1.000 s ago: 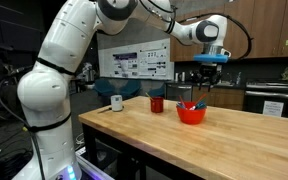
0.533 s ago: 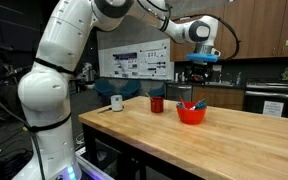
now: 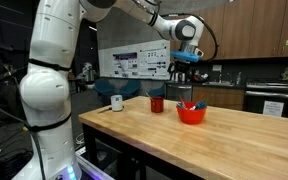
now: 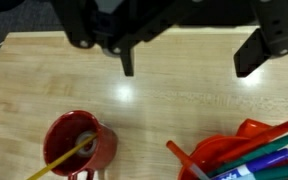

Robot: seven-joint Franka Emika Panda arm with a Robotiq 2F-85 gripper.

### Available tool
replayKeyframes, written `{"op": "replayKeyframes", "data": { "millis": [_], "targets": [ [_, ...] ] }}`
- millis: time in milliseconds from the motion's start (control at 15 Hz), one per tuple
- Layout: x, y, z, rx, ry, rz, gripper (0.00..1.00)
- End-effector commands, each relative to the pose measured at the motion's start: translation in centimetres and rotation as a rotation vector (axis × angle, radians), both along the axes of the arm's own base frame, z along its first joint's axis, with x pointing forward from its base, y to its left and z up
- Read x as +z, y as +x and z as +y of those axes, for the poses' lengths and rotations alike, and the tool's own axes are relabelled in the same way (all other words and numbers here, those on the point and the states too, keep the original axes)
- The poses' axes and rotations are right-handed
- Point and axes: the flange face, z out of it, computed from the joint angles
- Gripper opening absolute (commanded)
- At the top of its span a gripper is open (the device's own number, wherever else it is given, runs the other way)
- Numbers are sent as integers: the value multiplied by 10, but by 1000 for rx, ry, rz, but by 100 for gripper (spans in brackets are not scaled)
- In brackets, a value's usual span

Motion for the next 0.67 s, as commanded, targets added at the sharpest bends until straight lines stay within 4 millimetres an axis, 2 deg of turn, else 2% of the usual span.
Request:
{"op": "replayKeyframes", "data": {
  "millis": [0, 267, 600],
  "targets": [
    [7, -22, 35, 5, 59, 3, 100],
    [0, -39, 62, -12, 99, 70, 100],
    [-8, -58, 90, -116, 128, 206, 100]
  ]
}}
